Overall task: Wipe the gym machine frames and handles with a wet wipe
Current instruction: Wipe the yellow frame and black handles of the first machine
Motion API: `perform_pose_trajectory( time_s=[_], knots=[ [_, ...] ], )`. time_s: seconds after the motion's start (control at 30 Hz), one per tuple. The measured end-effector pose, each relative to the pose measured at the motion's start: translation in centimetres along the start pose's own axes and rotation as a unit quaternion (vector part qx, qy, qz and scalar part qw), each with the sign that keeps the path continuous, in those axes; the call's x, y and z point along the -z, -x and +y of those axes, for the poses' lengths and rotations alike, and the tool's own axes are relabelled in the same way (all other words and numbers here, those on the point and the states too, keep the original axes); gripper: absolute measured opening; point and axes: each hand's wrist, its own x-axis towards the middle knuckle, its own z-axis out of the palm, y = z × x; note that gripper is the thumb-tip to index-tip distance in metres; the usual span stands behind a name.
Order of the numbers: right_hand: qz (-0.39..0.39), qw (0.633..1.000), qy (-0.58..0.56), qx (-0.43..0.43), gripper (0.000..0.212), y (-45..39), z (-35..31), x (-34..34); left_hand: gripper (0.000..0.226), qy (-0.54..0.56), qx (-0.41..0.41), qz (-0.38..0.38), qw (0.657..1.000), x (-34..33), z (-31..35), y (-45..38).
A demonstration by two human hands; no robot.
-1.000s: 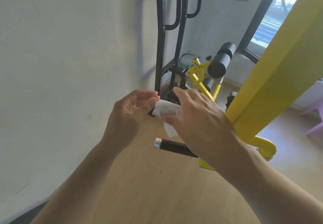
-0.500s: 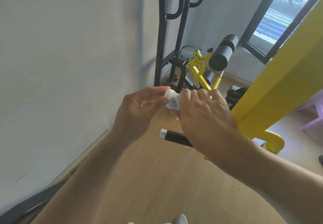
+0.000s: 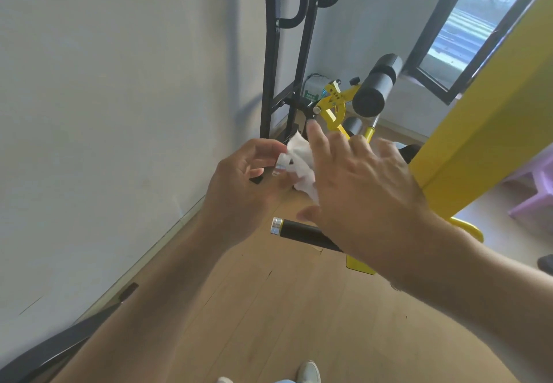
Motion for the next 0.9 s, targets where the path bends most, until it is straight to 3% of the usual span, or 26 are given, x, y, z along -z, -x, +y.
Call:
perform_pose_trajectory(
  time_s=[0.07, 0.17, 0.3, 0.4, 0.6, 0.7, 0.8, 0.9],
  knots=[
    [0.038, 0.996, -0.068, 0.043, 0.105, -0.3, 0.1, 0.2, 0.022, 0.009, -0.004, 0.012, 1.0, -0.2, 0.0, 0.0],
    [-0.014, 0.987, -0.143, 0.068, 0.069, -0.5, -0.1, -0.7, 0.021, 0.015, -0.012, 0.011, 1.0, 0.1, -0.6, -0.1],
    [-0.01, 0.996, -0.078, 0.032, 0.037, 0.6, 1.0, -1.7, 0.017, 0.026, 0.008, -0.009, 1.0, 1.1, -0.8, 0.0],
    [-0.002, 0.994, -0.102, 0.025, 0.04, 0.5, 0.6, -2.1, 0.02, 0.001, 0.023, -0.019, 1.0, 1.5, -0.6, 0.0],
    [-0.027, 0.938, -0.345, 0.022, 0.06, 0.4, -1.0, -0.4, 0.025, -0.008, 0.039, 0.002, 0.999, 1.4, -0.8, 0.7],
    [0.055, 0.891, -0.451, 0.014, 0.05, 0.6, -0.5, -0.3, 0.022, -0.016, 0.04, 0.01, 0.999, 1.4, -0.8, 0.7],
    [0.093, 0.91, -0.403, -0.007, 0.025, -0.5, -0.6, -0.8, 0.021, -0.011, 0.045, 0.032, 0.998, 1.2, -0.8, 0.7],
    [0.035, 0.952, -0.304, 0.007, 0.03, -1.1, -1.0, -1.5, 0.022, -0.024, 0.036, 0.04, 0.998, 1.1, -0.9, 0.5]
  ],
)
